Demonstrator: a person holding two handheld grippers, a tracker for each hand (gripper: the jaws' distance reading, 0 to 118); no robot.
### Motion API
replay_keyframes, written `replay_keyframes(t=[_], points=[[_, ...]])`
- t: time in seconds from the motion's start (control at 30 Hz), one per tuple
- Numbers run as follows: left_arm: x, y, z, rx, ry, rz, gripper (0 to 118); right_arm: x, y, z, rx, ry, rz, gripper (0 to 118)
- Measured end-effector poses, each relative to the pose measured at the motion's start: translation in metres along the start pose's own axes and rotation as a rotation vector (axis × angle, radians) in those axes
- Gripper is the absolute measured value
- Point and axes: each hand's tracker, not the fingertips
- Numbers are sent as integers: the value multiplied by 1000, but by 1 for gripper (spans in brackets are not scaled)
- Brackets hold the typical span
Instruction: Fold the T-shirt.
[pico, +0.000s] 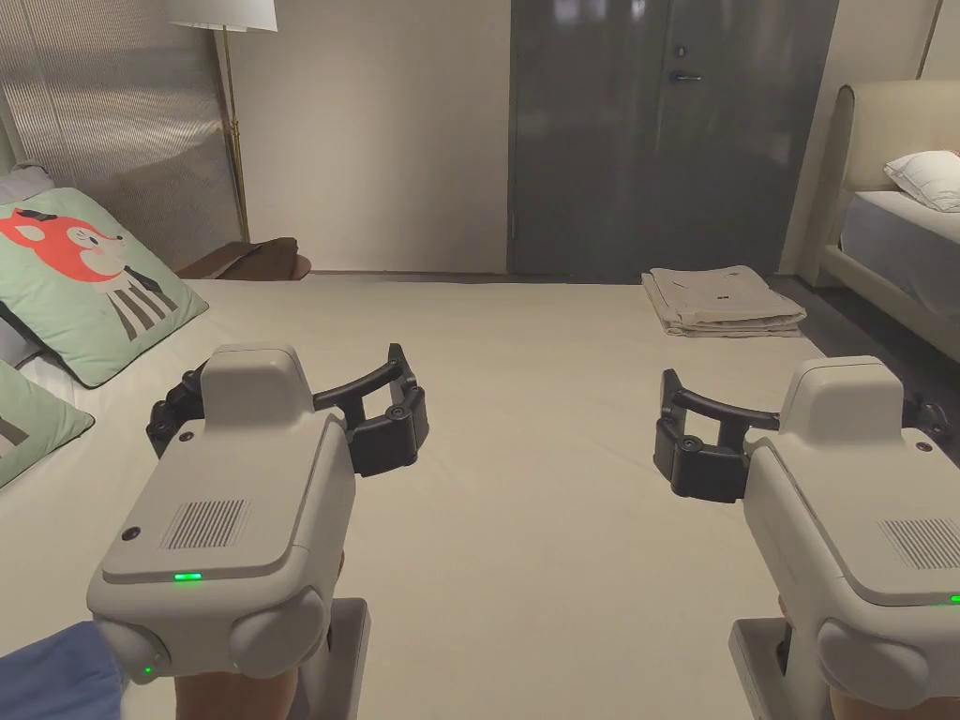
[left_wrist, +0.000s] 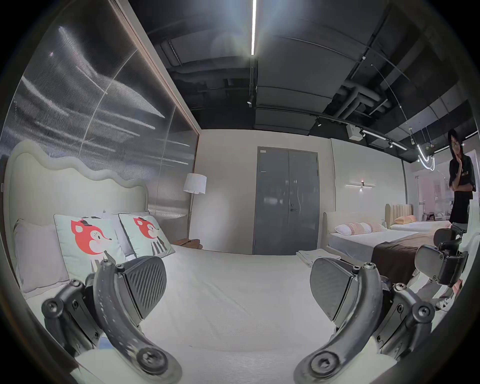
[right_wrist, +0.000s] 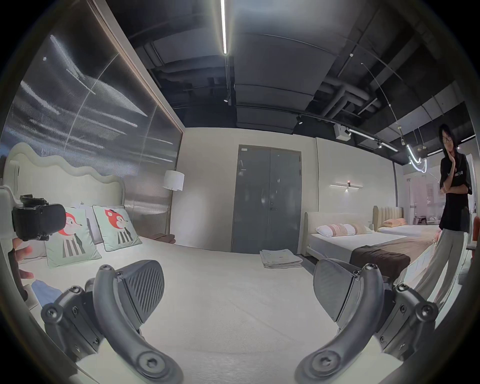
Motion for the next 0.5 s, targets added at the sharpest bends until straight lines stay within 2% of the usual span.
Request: replay_keyframes(t=[0.5], points=[[0, 0, 2, -5, 1, -7, 111, 0, -1, -1, -30, -15, -15, 114]])
